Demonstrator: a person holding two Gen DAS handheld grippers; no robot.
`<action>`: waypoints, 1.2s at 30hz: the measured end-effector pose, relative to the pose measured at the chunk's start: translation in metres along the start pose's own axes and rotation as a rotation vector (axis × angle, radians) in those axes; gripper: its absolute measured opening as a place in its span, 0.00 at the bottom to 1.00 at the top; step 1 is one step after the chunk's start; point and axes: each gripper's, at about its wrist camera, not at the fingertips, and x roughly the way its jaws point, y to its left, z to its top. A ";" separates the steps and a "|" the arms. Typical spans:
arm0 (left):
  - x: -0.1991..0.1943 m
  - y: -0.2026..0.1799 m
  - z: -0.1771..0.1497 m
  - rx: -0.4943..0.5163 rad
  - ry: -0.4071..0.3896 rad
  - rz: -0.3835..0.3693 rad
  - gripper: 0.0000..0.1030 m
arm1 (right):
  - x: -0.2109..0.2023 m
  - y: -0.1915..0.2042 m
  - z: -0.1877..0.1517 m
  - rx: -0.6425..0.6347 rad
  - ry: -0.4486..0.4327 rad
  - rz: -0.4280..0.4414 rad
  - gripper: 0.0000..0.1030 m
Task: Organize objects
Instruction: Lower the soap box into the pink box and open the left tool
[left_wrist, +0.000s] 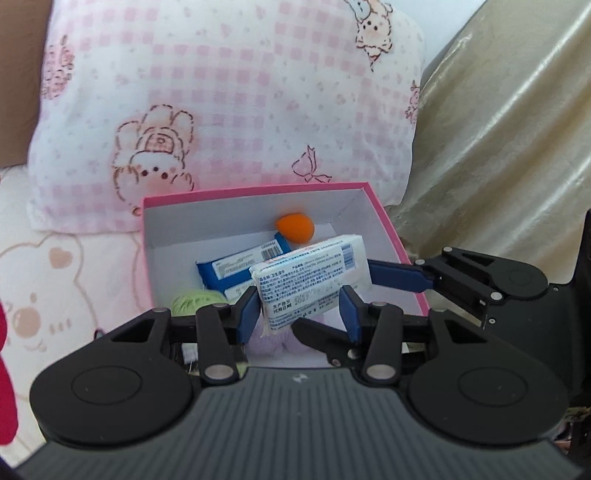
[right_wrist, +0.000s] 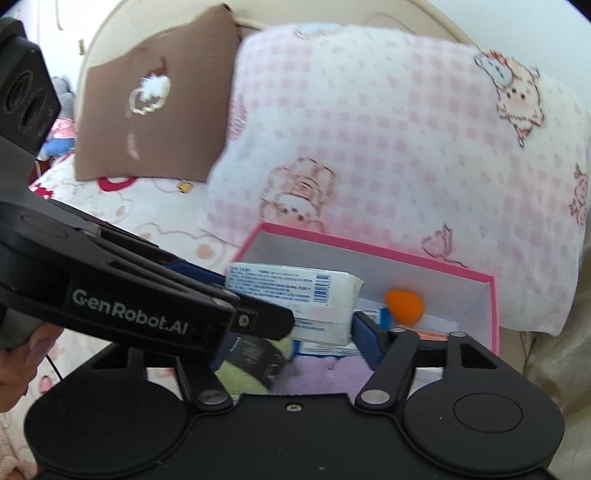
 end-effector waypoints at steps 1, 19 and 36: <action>0.007 0.002 0.002 -0.005 0.002 0.005 0.43 | 0.005 -0.005 0.000 0.000 0.011 -0.004 0.62; 0.102 0.036 0.007 -0.138 0.021 0.035 0.38 | 0.098 -0.058 -0.004 0.092 0.155 -0.015 0.56; 0.083 0.027 0.002 -0.133 -0.032 0.116 0.46 | 0.096 -0.067 -0.018 0.140 0.082 -0.030 0.57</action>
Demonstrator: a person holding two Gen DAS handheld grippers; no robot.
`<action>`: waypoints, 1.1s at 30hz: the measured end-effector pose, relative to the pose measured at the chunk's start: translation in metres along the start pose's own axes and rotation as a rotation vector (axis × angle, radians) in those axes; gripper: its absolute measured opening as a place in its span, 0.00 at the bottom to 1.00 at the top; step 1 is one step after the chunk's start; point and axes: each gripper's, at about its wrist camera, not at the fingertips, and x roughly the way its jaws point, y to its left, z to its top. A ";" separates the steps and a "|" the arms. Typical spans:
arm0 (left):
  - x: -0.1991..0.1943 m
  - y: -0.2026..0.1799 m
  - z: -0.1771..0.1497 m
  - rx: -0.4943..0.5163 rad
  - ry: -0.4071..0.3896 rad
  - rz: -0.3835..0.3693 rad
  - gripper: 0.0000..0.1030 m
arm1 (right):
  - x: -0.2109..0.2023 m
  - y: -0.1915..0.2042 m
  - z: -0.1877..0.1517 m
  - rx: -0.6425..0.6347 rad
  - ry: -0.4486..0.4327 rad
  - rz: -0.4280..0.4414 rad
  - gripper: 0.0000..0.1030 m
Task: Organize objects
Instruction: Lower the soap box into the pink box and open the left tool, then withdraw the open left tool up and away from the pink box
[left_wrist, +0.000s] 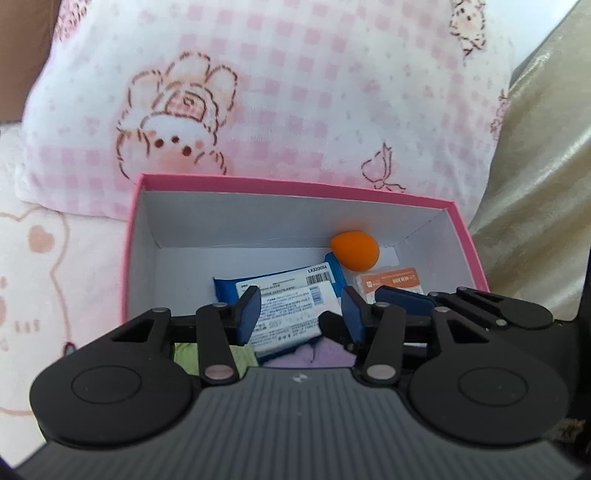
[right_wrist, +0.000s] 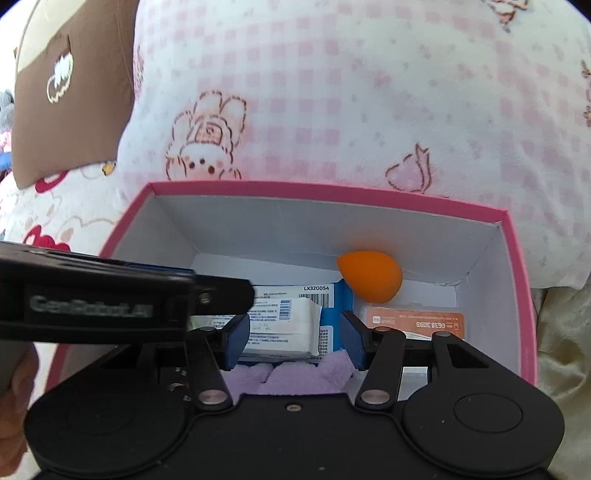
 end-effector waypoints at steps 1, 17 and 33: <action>-0.006 0.000 -0.001 0.007 -0.006 0.004 0.47 | -0.004 0.000 -0.001 0.008 -0.010 0.006 0.57; -0.087 0.002 -0.029 0.033 -0.015 0.070 0.58 | -0.078 0.023 -0.024 0.000 -0.124 0.048 0.58; -0.161 0.022 -0.071 -0.004 -0.003 0.104 0.61 | -0.137 0.078 -0.060 -0.082 -0.241 0.055 0.69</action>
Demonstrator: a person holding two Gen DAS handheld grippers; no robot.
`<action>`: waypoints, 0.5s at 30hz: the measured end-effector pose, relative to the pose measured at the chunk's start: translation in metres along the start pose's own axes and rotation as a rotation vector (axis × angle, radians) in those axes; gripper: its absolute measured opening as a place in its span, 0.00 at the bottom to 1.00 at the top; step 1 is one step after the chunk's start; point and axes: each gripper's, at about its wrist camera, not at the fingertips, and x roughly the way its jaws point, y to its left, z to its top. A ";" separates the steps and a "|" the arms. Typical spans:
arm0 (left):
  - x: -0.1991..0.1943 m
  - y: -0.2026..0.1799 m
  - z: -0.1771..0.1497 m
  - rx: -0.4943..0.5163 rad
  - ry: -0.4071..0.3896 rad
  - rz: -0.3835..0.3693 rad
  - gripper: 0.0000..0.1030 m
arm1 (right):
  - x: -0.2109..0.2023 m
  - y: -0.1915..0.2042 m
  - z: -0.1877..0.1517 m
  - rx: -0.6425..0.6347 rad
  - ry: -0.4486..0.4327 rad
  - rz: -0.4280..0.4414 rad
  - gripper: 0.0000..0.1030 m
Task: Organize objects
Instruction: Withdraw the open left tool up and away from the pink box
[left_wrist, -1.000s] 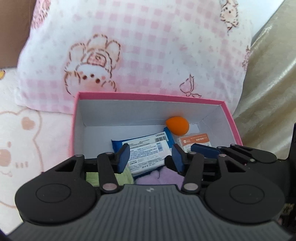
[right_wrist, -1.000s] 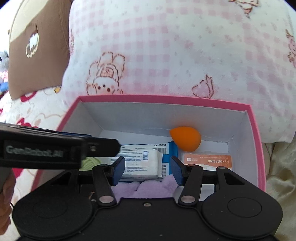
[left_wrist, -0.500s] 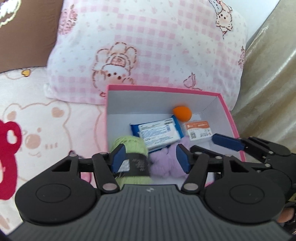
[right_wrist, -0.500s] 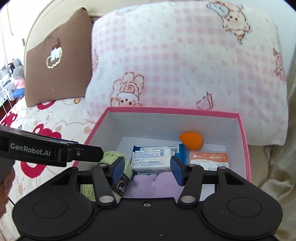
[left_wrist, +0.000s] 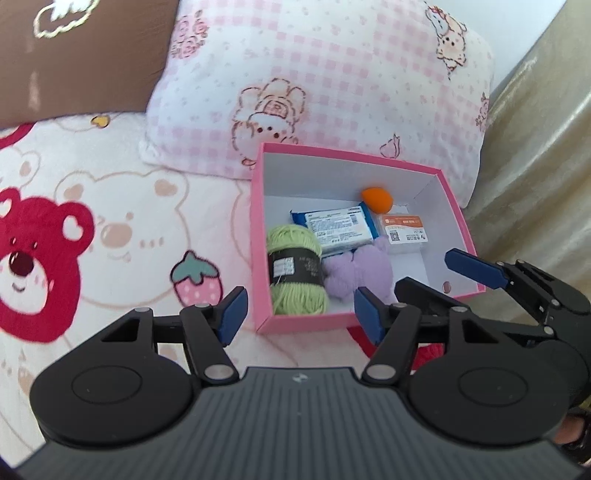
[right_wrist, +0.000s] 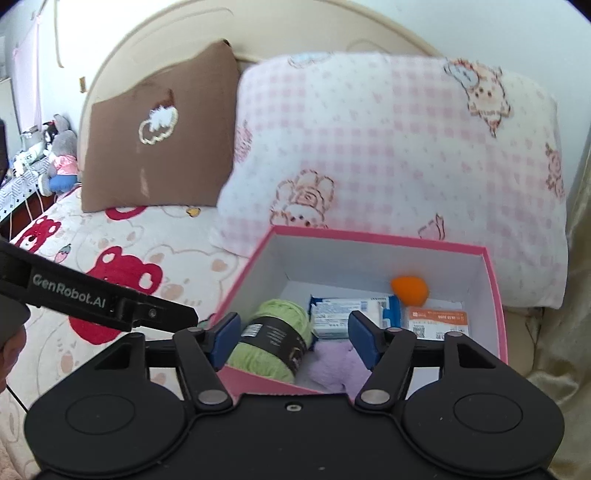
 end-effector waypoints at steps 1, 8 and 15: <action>-0.004 0.002 -0.003 -0.001 -0.003 0.003 0.61 | -0.003 0.004 -0.001 -0.009 -0.008 0.000 0.70; -0.029 0.015 -0.020 0.000 -0.027 0.042 0.63 | -0.020 0.026 -0.001 -0.052 -0.024 -0.042 0.75; -0.044 0.023 -0.033 0.015 -0.033 0.082 0.67 | -0.030 0.036 -0.009 0.062 -0.006 -0.024 0.83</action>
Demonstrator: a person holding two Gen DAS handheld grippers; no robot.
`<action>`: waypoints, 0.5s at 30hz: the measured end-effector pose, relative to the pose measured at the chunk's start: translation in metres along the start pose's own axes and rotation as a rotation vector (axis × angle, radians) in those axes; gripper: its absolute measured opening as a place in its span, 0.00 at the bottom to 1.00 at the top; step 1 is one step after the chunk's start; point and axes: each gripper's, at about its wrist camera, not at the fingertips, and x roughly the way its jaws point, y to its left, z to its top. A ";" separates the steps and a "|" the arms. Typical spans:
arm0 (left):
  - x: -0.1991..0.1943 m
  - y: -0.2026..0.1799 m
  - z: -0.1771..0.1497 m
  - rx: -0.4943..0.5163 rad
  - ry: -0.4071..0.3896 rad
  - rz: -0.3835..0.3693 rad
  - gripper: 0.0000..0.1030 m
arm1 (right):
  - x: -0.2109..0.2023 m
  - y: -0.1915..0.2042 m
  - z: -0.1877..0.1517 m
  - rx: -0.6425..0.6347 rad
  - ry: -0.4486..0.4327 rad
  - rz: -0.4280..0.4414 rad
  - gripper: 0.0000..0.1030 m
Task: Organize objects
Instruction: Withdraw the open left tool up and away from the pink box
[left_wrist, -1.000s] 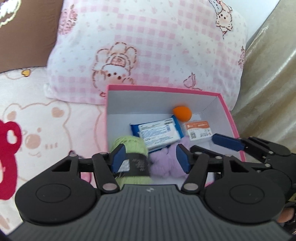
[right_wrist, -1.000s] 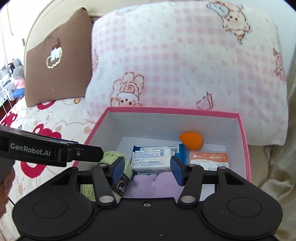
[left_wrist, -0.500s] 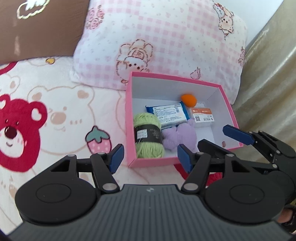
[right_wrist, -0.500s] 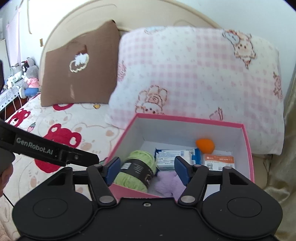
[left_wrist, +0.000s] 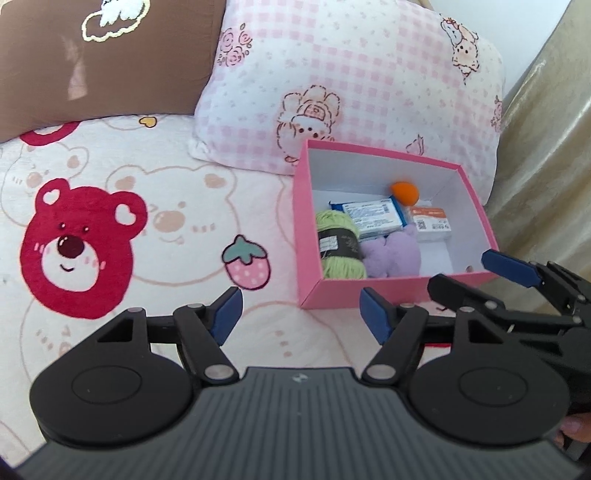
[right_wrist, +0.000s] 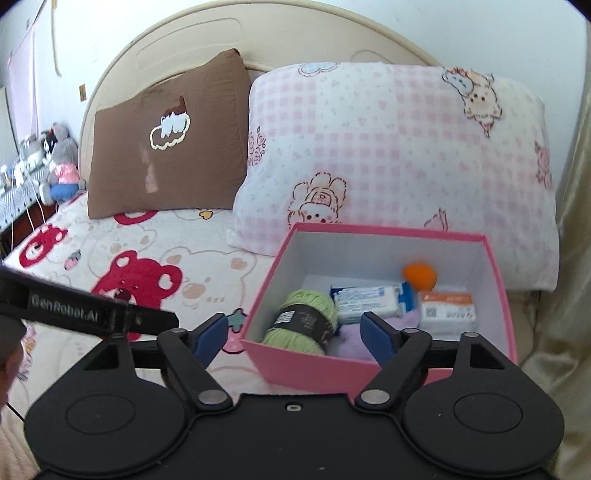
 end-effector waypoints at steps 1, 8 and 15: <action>-0.001 0.002 -0.001 -0.003 0.003 0.003 0.68 | 0.000 0.001 -0.001 0.013 0.000 -0.003 0.84; -0.011 0.015 -0.010 -0.018 -0.022 0.031 0.93 | 0.002 0.007 -0.002 0.072 0.046 -0.043 0.95; -0.016 0.023 -0.015 -0.025 -0.039 0.030 0.98 | 0.007 0.008 -0.003 0.097 0.107 -0.100 0.96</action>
